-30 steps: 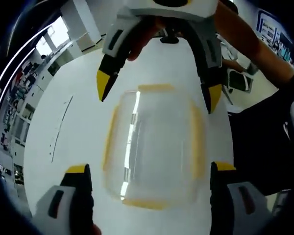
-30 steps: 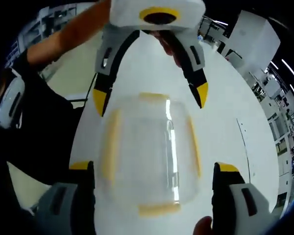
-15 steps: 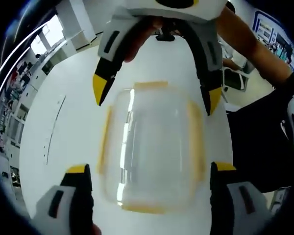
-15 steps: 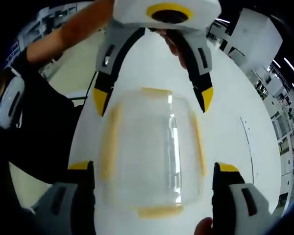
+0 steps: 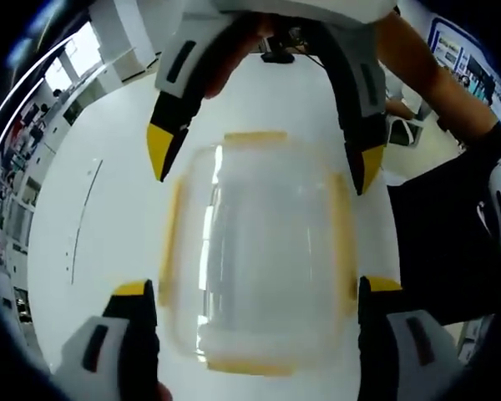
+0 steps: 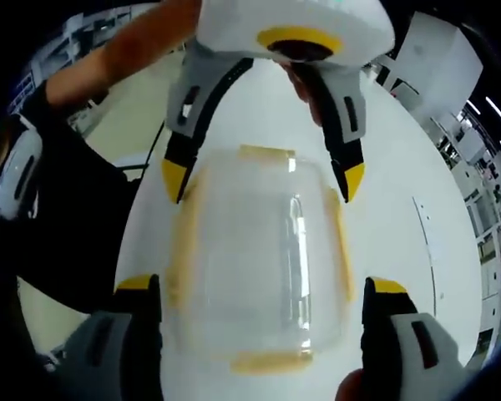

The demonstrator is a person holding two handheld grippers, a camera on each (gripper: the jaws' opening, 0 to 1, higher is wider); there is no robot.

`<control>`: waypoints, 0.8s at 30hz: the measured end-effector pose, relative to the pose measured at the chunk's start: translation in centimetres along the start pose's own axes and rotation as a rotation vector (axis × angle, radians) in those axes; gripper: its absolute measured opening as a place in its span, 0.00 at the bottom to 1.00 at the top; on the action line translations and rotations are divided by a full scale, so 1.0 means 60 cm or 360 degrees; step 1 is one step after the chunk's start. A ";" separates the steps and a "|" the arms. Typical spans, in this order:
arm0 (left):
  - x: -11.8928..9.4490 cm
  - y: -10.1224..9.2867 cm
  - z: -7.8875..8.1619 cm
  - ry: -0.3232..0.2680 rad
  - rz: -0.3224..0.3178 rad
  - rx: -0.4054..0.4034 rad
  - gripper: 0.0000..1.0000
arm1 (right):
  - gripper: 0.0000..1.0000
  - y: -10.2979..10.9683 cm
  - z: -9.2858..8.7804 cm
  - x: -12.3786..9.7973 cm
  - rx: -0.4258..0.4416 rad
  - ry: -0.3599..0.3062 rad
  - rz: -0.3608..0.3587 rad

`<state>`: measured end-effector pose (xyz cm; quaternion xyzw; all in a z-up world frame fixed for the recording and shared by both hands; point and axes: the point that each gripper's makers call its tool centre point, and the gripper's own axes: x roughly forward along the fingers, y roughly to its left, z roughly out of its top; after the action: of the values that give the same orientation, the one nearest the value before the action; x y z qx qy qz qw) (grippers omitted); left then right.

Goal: Snap each plastic latch of the storage box into its locked position after aligning the lid with the box until every specified latch is closed and the lid sits flush.

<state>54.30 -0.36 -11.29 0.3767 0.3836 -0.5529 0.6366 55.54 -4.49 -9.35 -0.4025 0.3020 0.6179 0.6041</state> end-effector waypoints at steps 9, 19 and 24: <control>0.006 -0.014 0.002 0.0020 -0.0058 0.0014 1.00 | 1.00 -0.016 -0.005 0.006 0.0020 0.0006 0.0025; 0.012 -0.016 0.001 0.0041 -0.0089 0.0021 1.00 | 1.00 -0.016 -0.002 0.011 0.0014 0.0039 0.0056; 0.009 -0.001 -0.002 0.0026 -0.0105 0.0021 1.00 | 1.00 -0.007 -0.009 0.026 0.0033 0.0062 0.0107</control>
<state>54.27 -0.49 -11.81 0.3724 0.3972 -0.5731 0.6124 56.11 -4.11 -10.90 -0.3979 0.3334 0.6267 0.5812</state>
